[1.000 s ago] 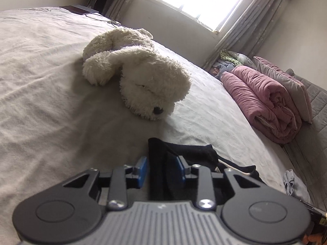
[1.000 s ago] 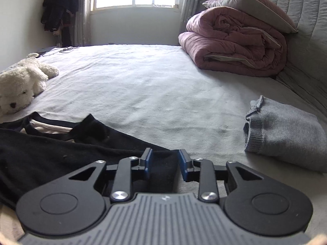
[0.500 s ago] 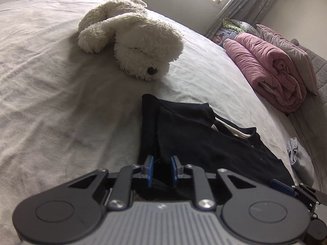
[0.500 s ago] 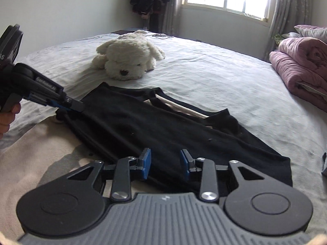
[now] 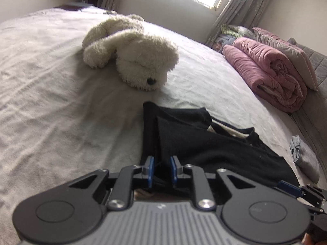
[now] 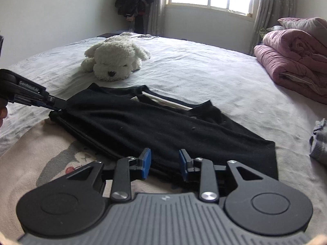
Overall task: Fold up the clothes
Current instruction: 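Withdraw both grippers open from the folded black shirt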
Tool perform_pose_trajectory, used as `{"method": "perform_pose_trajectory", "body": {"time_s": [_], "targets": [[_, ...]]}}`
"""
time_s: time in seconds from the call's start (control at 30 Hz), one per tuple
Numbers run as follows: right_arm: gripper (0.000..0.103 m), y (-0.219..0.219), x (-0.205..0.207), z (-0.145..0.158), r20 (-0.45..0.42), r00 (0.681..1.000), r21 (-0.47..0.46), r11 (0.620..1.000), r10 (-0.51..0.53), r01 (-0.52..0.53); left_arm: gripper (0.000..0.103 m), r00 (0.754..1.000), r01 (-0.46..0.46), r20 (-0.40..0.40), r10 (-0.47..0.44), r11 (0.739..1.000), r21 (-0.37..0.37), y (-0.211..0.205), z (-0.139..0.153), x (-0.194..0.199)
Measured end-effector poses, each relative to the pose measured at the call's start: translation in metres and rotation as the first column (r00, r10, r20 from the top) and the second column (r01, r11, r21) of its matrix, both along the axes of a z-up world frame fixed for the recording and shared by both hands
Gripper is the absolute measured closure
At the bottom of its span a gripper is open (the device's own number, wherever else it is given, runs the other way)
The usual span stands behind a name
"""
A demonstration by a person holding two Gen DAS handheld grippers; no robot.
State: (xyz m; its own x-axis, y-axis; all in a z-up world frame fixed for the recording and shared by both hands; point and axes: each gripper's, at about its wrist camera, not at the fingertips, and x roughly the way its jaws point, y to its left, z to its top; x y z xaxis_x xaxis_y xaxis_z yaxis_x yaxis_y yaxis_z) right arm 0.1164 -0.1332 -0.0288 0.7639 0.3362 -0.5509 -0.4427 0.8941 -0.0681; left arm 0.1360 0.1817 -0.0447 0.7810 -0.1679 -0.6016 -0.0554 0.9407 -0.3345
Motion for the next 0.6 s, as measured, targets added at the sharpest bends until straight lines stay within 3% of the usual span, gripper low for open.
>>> {"method": "perform_pose_trajectory", "body": {"time_s": [0.17, 0.33, 0.4, 0.6], "targets": [[0.065, -0.033, 0.010, 0.000, 0.029, 0.990, 0.007, 0.990, -0.141, 0.140, 0.082, 0.985, 0.085, 0.145, -0.090, 0.996, 0.037, -0.016, 0.002, -0.007], [0.070, -0.062, 0.019, -0.022, -0.026, 0.975, 0.003, 0.975, -0.222, 0.222, 0.081, 0.984, 0.153, 0.068, -0.164, 0.977, 0.148, -0.032, -0.025, 0.003], [0.072, -0.069, 0.020, -0.033, -0.054, 0.975, 0.014, 0.976, -0.216, 0.217, 0.086, 0.983, 0.156, 0.071, -0.170, 0.973, 0.171, -0.035, -0.026, 0.002], [0.071, -0.062, 0.018, -0.025, -0.063, 0.972, 0.002, 0.974, -0.228, 0.228, 0.086, 0.980, 0.162, 0.080, -0.185, 0.958, 0.236, -0.041, -0.028, -0.005]]}}
